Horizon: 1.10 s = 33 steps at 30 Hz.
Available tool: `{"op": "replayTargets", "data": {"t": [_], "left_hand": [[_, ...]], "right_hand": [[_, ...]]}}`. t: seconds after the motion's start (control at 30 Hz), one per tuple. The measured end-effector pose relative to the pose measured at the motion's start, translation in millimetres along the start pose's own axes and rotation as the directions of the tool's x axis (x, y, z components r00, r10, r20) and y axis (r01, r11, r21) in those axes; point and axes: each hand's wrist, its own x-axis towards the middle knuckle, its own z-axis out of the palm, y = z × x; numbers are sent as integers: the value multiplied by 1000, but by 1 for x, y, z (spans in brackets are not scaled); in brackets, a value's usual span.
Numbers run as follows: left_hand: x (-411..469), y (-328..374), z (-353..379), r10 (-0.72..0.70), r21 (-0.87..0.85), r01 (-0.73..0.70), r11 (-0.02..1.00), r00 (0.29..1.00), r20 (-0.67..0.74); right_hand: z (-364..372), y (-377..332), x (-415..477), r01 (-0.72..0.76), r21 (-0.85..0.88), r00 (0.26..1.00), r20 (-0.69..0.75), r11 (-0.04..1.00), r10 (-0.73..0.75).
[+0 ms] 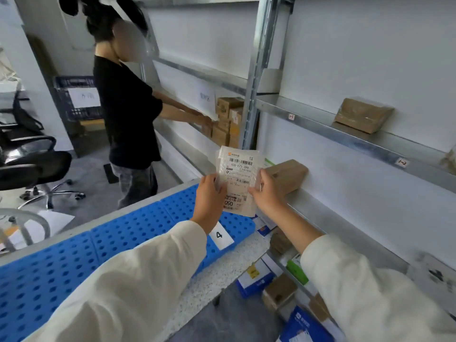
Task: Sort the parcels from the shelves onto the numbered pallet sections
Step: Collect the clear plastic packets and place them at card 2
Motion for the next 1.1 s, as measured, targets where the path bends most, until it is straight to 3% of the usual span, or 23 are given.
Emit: {"op": "replayTargets", "data": {"t": [0.23, 0.63, 1.1], "left_hand": [[-38, -58, -115, -59, 68, 71, 995, 986, -155], [-101, -122, -296, -144, 121, 208, 971, 905, -400], [-120, -187, -403, -251, 103, 388, 916, 753, -609]], "right_hand": [[96, -70, -34, 72, -71, 983, 175, 995, -58], [252, -184, -93, 213, 84, 881, 413, 973, -229], [395, -248, -103, 292, 140, 713, 627, 946, -313]]}}
